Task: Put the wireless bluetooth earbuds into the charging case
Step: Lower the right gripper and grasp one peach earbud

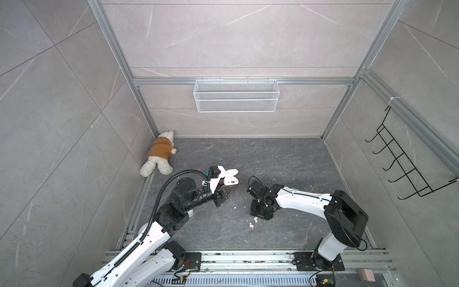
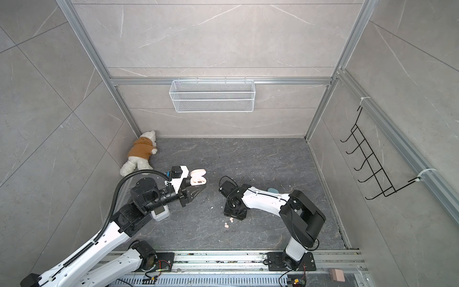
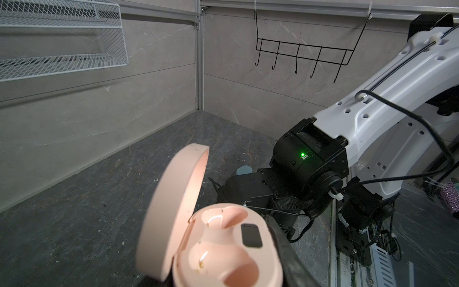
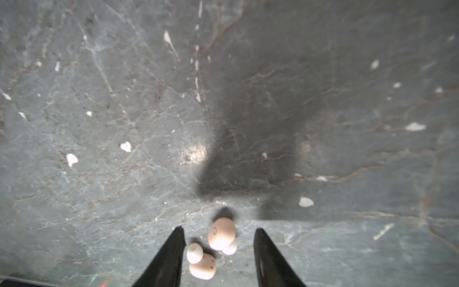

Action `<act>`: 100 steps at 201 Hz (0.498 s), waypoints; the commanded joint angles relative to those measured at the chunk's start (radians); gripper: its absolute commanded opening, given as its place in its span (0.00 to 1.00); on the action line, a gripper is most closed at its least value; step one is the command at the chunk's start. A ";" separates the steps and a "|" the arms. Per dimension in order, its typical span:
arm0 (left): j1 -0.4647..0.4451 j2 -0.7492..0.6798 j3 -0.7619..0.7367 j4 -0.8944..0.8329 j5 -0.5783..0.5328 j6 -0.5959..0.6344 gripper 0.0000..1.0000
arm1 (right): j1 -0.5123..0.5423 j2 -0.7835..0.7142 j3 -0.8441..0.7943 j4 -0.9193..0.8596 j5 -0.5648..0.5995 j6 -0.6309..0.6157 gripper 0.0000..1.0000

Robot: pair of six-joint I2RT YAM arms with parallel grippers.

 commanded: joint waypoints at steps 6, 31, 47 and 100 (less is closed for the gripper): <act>0.004 -0.012 0.002 0.020 -0.007 0.005 0.01 | 0.012 0.026 0.012 -0.021 0.024 0.001 0.45; 0.004 -0.013 -0.004 0.023 -0.007 0.000 0.01 | 0.015 0.027 0.005 -0.013 0.017 0.025 0.42; 0.004 -0.017 -0.010 0.024 -0.012 -0.001 0.01 | 0.017 0.031 0.006 -0.009 0.015 0.021 0.40; 0.003 -0.050 -0.010 -0.008 -0.018 -0.001 0.01 | 0.025 0.050 -0.010 0.006 0.008 0.027 0.34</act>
